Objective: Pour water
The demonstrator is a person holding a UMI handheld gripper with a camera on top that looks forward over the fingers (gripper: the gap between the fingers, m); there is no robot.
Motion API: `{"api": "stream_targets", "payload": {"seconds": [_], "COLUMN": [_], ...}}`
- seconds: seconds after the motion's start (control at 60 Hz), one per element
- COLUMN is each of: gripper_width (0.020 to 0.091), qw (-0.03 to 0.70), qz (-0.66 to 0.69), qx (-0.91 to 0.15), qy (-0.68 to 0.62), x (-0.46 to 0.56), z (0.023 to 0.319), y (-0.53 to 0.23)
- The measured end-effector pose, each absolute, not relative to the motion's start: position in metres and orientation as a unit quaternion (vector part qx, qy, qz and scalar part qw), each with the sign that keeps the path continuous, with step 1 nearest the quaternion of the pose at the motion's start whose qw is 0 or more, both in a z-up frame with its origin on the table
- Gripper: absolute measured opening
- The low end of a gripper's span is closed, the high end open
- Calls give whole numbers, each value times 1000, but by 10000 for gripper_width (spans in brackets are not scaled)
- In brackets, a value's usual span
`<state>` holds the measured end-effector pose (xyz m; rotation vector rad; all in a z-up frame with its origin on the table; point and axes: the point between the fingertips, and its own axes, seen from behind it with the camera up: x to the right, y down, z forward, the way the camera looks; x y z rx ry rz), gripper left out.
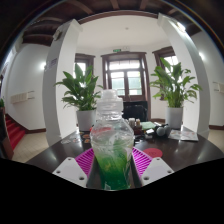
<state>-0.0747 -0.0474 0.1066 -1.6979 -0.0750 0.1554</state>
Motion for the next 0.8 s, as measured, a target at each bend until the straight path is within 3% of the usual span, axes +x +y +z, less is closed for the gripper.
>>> {"api": "stream_targets", "payload": {"seconds": [0.067,0.217,0.5,0.617,0.8], "gripper_width": [517,358,359,357,359], "qw": [665,670,646,633,563], "qz": [49,31,8,-96,-292], "qx": [-744,-740,-759,-752,-698], "qy": [-39,-42,-82,-159,-334], "x": [-74,-74,-62,-21,26], "z": [105,106,116,134,134], "y": [-44,-40,-28,-2,56]}}
